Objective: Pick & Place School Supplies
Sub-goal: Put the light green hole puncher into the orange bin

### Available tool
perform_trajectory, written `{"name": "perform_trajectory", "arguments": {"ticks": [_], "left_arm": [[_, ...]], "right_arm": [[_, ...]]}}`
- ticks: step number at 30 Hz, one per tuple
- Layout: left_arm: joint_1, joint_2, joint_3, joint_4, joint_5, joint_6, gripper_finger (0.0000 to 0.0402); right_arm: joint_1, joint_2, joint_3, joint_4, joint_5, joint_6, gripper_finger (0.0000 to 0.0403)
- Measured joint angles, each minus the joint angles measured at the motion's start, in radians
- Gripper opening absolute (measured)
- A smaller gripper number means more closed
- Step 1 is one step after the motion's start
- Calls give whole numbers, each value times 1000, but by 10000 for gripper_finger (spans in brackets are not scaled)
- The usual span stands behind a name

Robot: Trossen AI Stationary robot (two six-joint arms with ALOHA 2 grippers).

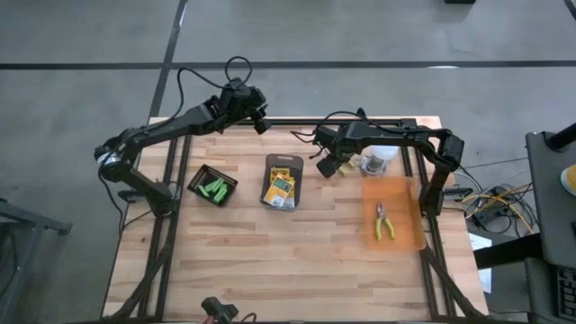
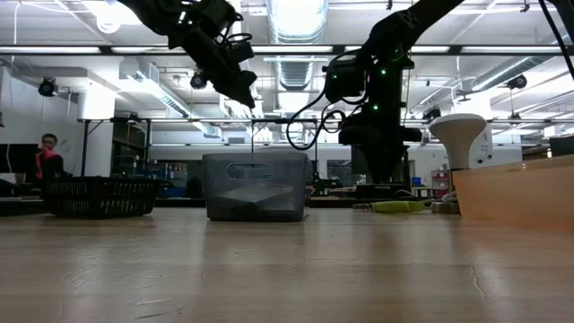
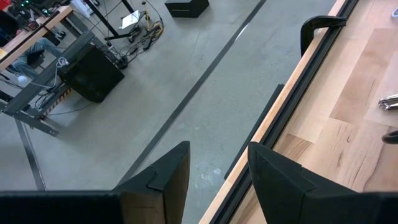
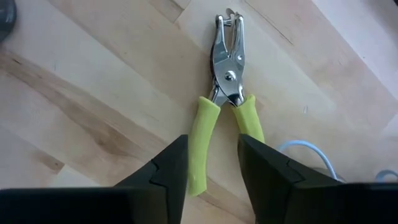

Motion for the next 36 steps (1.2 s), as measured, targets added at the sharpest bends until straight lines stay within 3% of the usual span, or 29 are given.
{"name": "perform_trajectory", "arguments": {"ticks": [14,36], "left_arm": [[0,0,0,0,0,0,168],[0,0,0,0,0,-1,168]], "right_arm": [[0,-1,-8,2,3,16,178],[17,-1,-109,92,-30,59,173]]}}
